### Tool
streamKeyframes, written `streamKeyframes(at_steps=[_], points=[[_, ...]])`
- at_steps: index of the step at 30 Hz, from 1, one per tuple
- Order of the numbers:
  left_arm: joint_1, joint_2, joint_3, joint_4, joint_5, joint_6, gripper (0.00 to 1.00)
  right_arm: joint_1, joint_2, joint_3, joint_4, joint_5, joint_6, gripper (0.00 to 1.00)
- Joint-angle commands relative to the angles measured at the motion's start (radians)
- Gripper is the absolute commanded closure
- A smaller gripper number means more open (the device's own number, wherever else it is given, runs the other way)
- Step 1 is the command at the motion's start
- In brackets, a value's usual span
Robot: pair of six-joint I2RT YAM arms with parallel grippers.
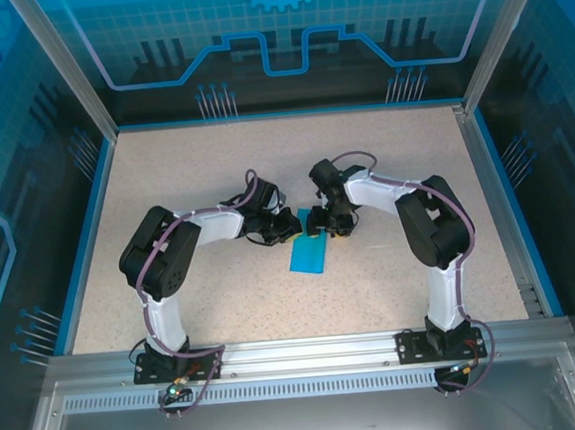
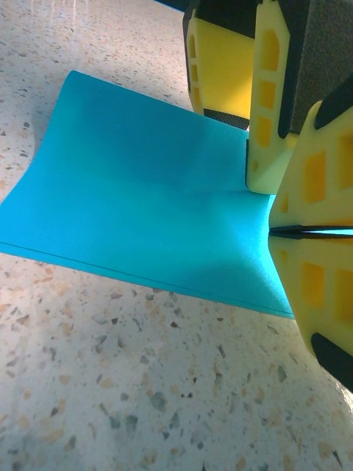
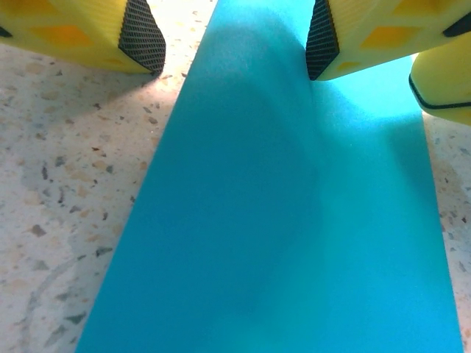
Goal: Fold a paper plane with a square sheet of paper (pick it up from the middle)
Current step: Hold the square sheet of paper at the center of the table.
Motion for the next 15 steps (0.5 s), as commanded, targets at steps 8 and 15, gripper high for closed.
streamKeyframes(at_steps=[8, 15], points=[[-0.007, 0.034, 0.038, -0.042, 0.038, 0.027, 0.89, 0.031, 0.131, -0.044, 0.031, 0.021, -0.015, 0.4], [-0.007, 0.027, 0.039, -0.058, 0.029, 0.035, 0.89, 0.032, 0.141, -0.04, 0.029, 0.021, -0.017, 0.4]])
